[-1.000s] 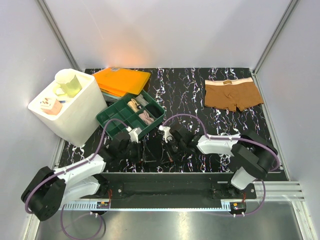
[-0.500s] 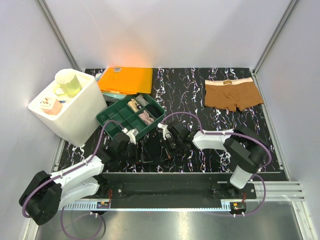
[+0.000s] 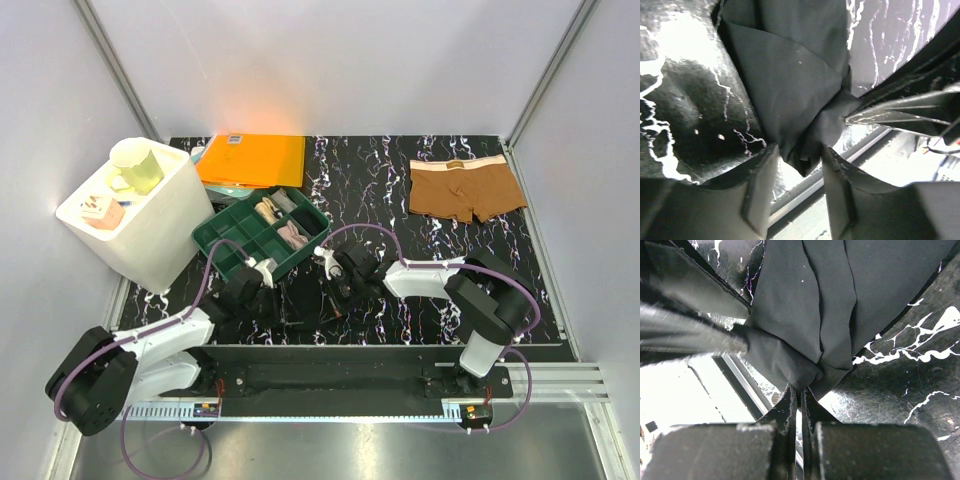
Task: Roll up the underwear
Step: Roll the underwear to the center of the board.
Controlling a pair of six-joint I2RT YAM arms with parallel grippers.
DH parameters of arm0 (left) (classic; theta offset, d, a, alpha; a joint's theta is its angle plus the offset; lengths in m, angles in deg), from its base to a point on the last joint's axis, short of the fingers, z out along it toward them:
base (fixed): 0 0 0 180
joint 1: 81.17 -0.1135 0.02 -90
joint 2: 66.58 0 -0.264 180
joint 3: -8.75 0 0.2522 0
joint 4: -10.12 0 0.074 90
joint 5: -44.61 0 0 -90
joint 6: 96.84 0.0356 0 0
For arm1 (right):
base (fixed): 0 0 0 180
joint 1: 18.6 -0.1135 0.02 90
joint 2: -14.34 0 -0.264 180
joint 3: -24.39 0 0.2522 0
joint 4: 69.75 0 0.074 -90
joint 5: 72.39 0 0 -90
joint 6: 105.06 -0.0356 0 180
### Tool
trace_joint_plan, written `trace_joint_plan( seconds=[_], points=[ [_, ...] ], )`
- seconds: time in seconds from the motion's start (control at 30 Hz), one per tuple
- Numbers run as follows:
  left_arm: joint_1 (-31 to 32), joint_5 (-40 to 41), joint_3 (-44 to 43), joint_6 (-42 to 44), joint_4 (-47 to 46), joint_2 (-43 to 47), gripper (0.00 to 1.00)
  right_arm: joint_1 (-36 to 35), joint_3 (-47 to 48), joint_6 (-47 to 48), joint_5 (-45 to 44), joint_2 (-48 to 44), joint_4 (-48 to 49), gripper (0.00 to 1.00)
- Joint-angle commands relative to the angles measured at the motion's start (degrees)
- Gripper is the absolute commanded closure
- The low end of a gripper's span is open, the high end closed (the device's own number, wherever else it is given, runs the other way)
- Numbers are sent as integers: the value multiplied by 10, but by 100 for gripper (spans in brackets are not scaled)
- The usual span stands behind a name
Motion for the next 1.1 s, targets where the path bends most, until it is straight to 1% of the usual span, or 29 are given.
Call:
trace_joint_plan(
  seconds=[0.0, 0.1, 0.13, 0.2, 0.23, 0.27, 0.3, 0.33, 0.37, 0.4, 0.43, 0.47, 0.53, 0.57, 0.6, 0.67, 0.7, 0.77, 0.8, 0.93, 1.0, 1.07],
  points=[
    [0, 42, 1, 8, -8, -14, 64, 3, 16, 9, 10, 3, -10, 100],
    [0, 45, -1, 14, -14, -29, 70, 3, 14, 10, 11, -1, -10, 100],
    [0, 44, -2, 16, -14, -39, 76, 3, 14, 10, 11, -3, -11, 100],
    [0, 36, -8, 24, -29, -60, 82, 3, 15, 11, 9, -8, -16, 100],
    [0, 34, -11, 28, -31, -68, 86, 3, 16, 11, 6, -10, -22, 98],
    [0, 31, -15, 38, -32, -76, 88, 4, 16, 12, 4, -19, -25, 95],
    [0, 26, -24, 43, -34, -86, 89, 3, 20, 17, -3, -23, -31, 89],
    [0, 24, -29, 49, -35, -102, 93, 3, 23, 20, -8, -32, -51, 74],
    [1, 22, -34, 63, -34, -111, 94, 4, 27, 23, -13, -37, -63, 65],
    [1, 15, -44, 69, -32, -126, 94, 4, 36, 31, -30, -44, -77, 58],
    [1, 11, -49, 76, -31, -133, 96, 4, 40, 35, -39, -60, -108, 54],
    [1, 7, -53, 88, -30, -140, 97, 4, 44, 39, -51, -69, -122, 47],
    [3, -4, -66, 100, -28, -156, 98, 5, 55, 52, -86, -102, -165, 42],
    [4, -8, -71, 112, -26, -161, 99, 3, 59, 59, -95, -115, -177, 36],
    [5, -17, -79, 117, -22, -171, 99, -3, 61, 76, -117, -129, -185, 34],
    [6, -24, -87, 129, -20, -179, 99, -25, 59, 99, -155, -165, -191, 33],
    [9, -26, -91, 129, -20, -184, 99, -51, 56, 124, -182, -174, -190, 33],
    [9, -32, -95, 127, -20, -190, 99, -77, 42, 146, -220, -196, -170, 34],
    [9, -38, -96, 127, -20, -196, 100, -104, 35, 154, -248, -204, -157, 34],
    [11, -41, -96, 125, -19, -196, 100, -137, -10, 178, -250, -222, -55, 37],
    [12, -41, -96, 124, -18, -196, 100, -142, -20, 189, -242, -212, -33, 39],
    [11, -41, -97, 125, -19, -197, 100, -148, -14, 199, -241, -182, -26, 41]
  ],
)
